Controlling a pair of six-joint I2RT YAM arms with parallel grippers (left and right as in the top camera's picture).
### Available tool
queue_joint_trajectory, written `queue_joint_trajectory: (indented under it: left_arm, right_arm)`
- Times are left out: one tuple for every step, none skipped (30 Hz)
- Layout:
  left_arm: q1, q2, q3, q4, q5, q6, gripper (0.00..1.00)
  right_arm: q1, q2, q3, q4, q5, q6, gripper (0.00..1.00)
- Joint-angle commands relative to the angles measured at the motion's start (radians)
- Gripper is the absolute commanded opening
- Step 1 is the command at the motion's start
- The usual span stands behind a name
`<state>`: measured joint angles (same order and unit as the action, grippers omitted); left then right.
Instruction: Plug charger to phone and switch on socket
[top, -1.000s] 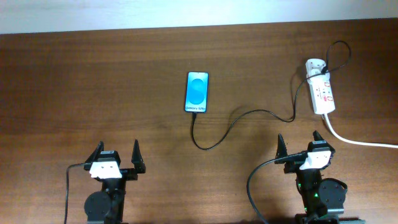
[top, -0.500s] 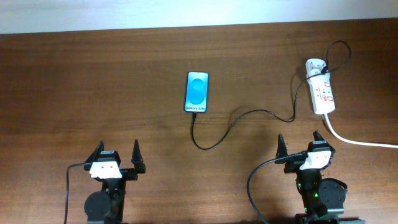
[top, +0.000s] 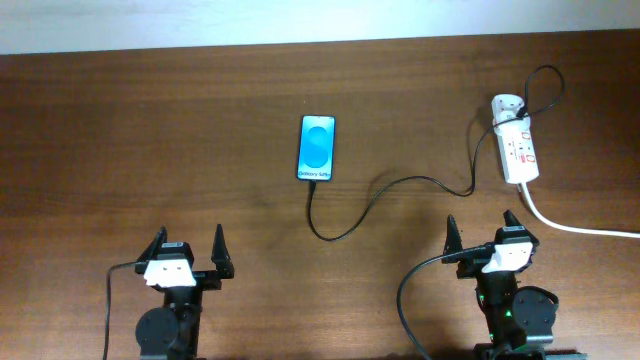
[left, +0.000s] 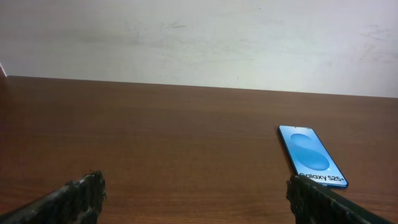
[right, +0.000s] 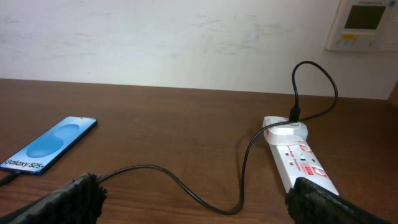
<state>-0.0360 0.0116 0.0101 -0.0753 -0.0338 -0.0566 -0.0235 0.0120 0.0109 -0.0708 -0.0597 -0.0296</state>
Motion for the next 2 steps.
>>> queue_joint_trajectory:
  left_arm:
    - [0.007, -0.006, -0.001, -0.008, 0.004, 0.008, 0.99]
    - [0.007, -0.006, -0.001, -0.008, 0.004, 0.008, 0.99]
  right_arm:
    - [-0.003, -0.008, -0.005, -0.007, 0.016, 0.008, 0.98]
    - [-0.003, -0.008, -0.005, -0.007, 0.016, 0.008, 0.98]
